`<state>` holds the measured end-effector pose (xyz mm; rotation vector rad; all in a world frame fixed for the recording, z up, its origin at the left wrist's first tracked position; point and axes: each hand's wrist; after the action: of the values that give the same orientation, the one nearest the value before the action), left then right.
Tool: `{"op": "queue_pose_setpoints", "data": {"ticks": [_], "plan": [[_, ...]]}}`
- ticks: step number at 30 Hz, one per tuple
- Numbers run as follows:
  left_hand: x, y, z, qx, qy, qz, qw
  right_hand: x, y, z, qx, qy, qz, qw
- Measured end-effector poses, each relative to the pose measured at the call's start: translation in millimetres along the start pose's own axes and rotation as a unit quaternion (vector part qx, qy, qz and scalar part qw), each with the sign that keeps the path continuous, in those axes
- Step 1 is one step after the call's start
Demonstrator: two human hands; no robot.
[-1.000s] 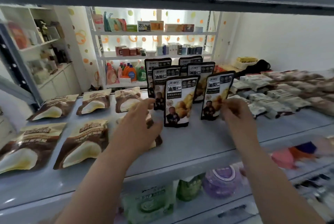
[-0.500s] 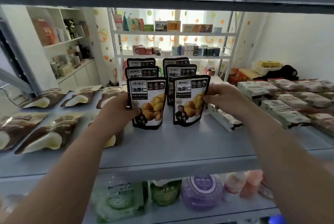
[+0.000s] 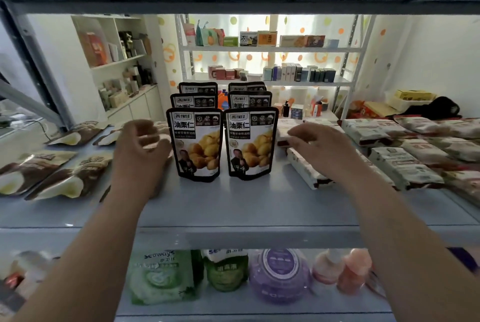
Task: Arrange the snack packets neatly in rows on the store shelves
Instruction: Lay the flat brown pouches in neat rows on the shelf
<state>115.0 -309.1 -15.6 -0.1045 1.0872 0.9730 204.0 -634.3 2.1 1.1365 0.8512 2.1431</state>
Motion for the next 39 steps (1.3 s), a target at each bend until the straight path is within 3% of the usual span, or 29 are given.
{"op": "queue_pose_setpoints", "data": {"ticks": [2, 5, 8, 11, 17, 22, 25, 32, 35, 39], "plan": [[-11.8, -0.9, -32.7, -0.044, -0.079, 0.007, 0.996, -15.0, 7.9, -19.4, 0.001, 0.011, -0.075, 0.997], [-25.1, -27.7, -81.1, 0.105, -0.212, 0.084, 0.968, -23.6, 3.9, -43.1, 0.136, -0.011, -0.211, 0.968], [-26.8, -57.1, -104.1, 0.233, -0.266, 0.178, 0.918, -18.9, -3.9, -56.4, 0.124, 0.017, -0.248, 0.961], [-25.0, -70.2, -106.3, 0.271, -0.278, 0.217, 0.895, -14.5, -5.3, -63.4, 0.098, 0.031, -0.241, 0.965], [-21.6, -68.8, -109.1, 0.257, -0.269, 0.238, 0.897, -11.7, -6.8, -73.3, 0.081, 0.030, -0.203, 0.975], [-22.3, -69.8, -110.5, 0.256, -0.277, 0.242, 0.894, -53.2, 19.7, -79.4, -0.017, -0.037, -0.179, 0.983], [-22.7, -70.8, -111.0, 0.254, -0.274, 0.245, 0.895, -75.7, 27.1, -80.6, 0.014, -0.105, -0.200, 0.974], [-23.4, -70.9, -110.9, 0.254, -0.272, 0.255, 0.892, -75.0, 25.1, -75.9, 0.026, -0.101, -0.249, 0.963], [-23.6, -70.1, -110.6, 0.257, -0.270, 0.256, 0.892, -56.5, 17.6, -75.1, 0.011, -0.050, -0.228, 0.972], [-23.1, -69.8, -110.5, 0.258, -0.267, 0.252, 0.893, -37.0, 2.5, -75.0, 0.076, 0.001, -0.176, 0.981]]}}
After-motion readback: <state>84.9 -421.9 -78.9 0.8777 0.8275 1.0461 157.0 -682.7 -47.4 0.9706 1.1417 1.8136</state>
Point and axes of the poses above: each hand's wrist, its own z-axis towards the middle knuckle, its own y-axis out of the back of the hand, x = y × z, and after that the axes turned 3 degrees about z, right-handed
